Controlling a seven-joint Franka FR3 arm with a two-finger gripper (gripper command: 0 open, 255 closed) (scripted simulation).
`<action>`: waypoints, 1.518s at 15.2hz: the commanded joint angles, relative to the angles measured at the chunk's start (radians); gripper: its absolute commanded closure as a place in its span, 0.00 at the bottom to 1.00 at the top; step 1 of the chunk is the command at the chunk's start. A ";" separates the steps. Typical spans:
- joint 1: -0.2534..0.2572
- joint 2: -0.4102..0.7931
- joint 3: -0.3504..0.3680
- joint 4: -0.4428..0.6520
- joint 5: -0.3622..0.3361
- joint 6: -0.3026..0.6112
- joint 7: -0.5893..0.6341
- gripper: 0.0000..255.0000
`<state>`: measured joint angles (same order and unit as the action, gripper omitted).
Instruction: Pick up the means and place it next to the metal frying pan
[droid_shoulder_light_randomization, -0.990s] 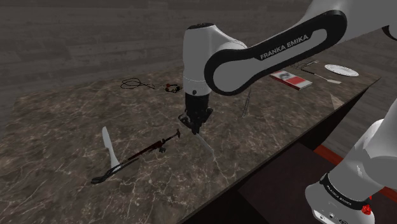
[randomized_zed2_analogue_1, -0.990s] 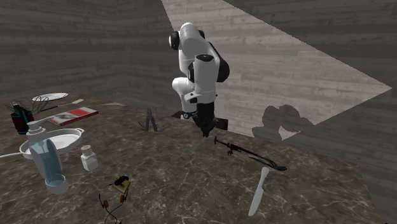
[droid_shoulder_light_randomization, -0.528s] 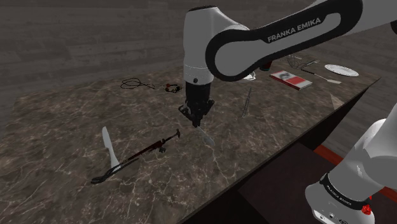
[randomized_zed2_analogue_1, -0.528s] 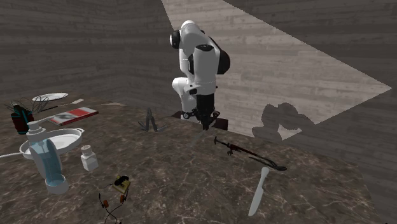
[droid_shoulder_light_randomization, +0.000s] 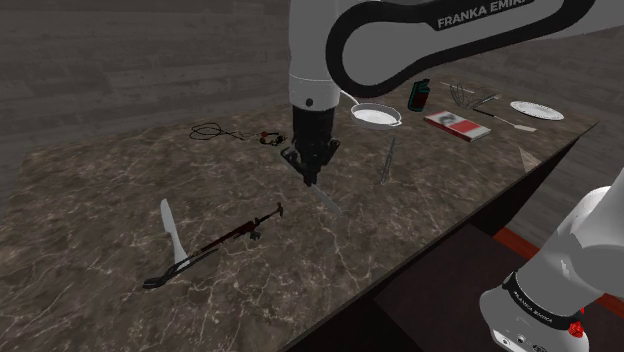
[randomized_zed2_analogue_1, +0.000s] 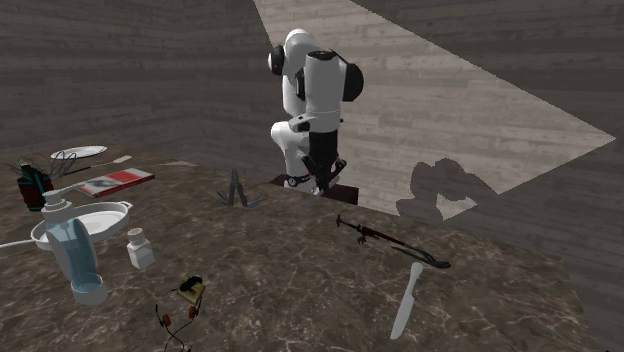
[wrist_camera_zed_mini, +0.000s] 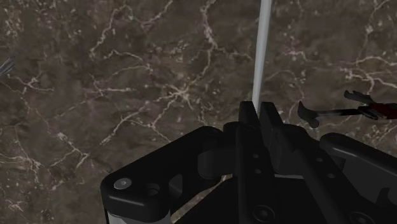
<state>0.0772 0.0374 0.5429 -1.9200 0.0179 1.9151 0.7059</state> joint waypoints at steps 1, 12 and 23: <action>-0.001 -0.006 -0.001 0.020 0.003 -0.026 -0.002 1.00; -0.124 -0.063 -0.124 -0.030 0.021 -0.035 -0.254 1.00; -0.247 -0.004 -0.251 0.039 -0.013 -0.053 -0.493 1.00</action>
<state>-0.1613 0.0142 0.3008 -1.9053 0.0115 1.8691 0.2292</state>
